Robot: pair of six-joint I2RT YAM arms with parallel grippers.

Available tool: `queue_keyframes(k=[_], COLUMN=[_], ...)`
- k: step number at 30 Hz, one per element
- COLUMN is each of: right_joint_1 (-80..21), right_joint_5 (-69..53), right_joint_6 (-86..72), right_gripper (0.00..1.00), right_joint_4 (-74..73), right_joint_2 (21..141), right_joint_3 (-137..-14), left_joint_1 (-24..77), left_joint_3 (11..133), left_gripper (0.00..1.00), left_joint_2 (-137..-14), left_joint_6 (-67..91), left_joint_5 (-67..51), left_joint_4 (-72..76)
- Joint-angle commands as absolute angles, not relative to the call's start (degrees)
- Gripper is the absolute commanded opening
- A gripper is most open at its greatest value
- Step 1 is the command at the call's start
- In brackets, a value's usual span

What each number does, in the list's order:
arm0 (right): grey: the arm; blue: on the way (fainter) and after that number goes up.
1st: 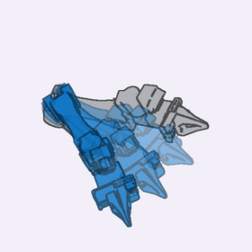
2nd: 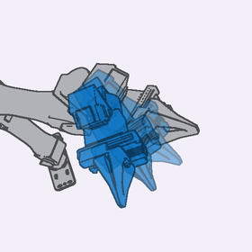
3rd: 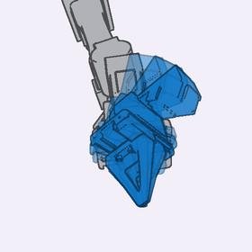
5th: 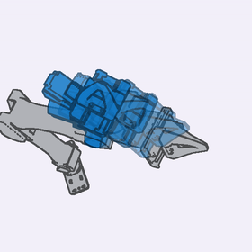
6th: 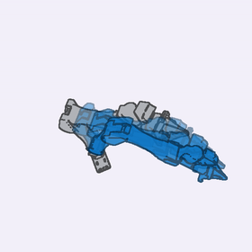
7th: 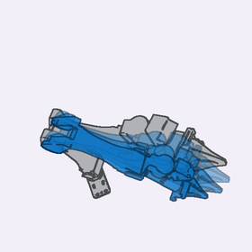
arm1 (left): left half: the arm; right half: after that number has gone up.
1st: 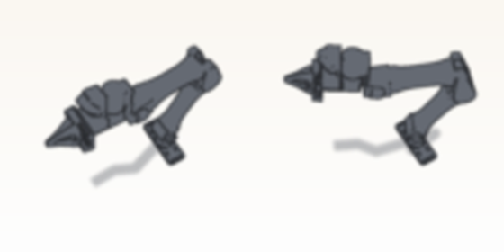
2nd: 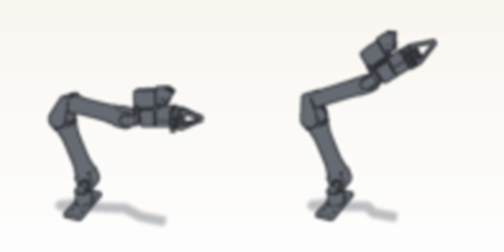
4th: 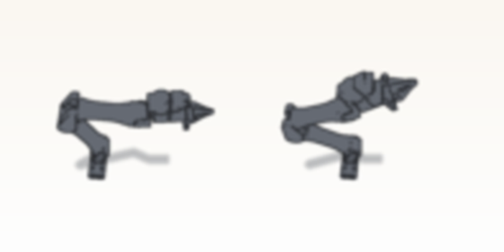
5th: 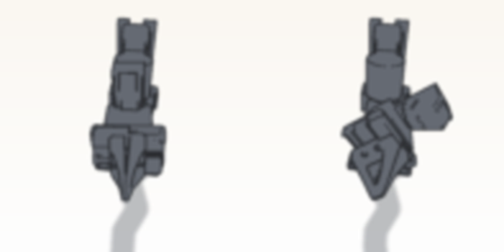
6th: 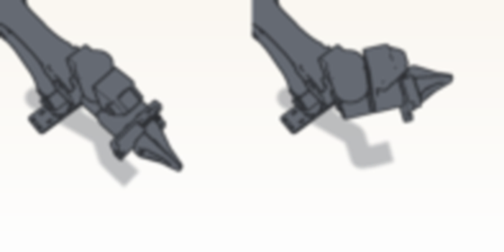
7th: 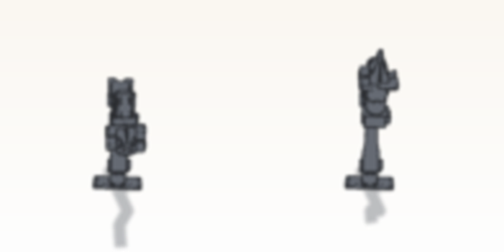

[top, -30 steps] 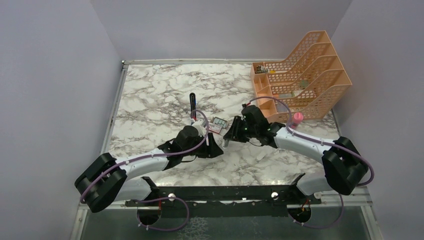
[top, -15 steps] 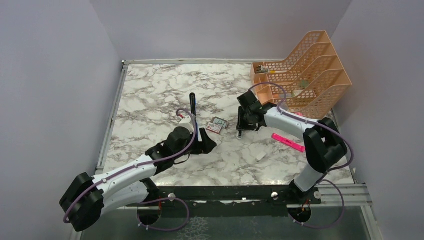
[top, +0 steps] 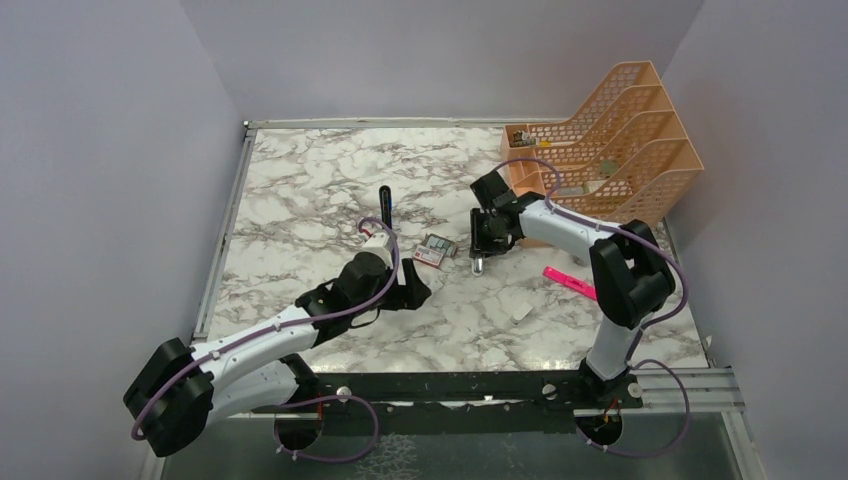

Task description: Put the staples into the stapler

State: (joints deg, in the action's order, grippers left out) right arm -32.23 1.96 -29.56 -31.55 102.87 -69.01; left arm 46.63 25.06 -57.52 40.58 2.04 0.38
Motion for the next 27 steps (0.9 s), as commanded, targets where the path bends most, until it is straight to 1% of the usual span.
queue_keyframes(k=[1,11,14,18,21,27], right_joint_1=[-32.08,-32.08,-32.08,-32.08,-32.08,-32.09], right_joint_5=[-2.2,-0.9,-1.01,-0.19,3.51,14.96], right_joint_6=[-30.86,-30.29,-29.89,-30.33,-31.73,-39.21], right_gripper=[0.38,0.45,0.49,0.57,0.63,0.66], right_joint_4=[-33.33,-33.93,-34.1,-34.09,-34.87,-42.76], right_joint_2=[105.03,107.72,106.82,101.87,96.23,83.3], right_joint_3=[-70.72,-72.74,-73.12,-72.16,-70.22,-62.91], left_joint_1=[46.73,46.7,46.75,46.7,46.75,46.73], left_joint_3=[26.52,26.97,27.3,27.7,28.24,28.93], left_gripper=[0.8,0.8,0.8,0.8,0.8,0.81], left_joint_2=[-58.03,-59.32,-59.58,-59.68,-59.83,-59.92], left_joint_6=[39.14,38.33,38.24,38.06,37.8,37.58], left_joint_5=[3.08,3.08,2.9,2.49,2.16,1.69], left_joint_4=[0.09,0.09,0.09,0.09,0.09,-1.15])
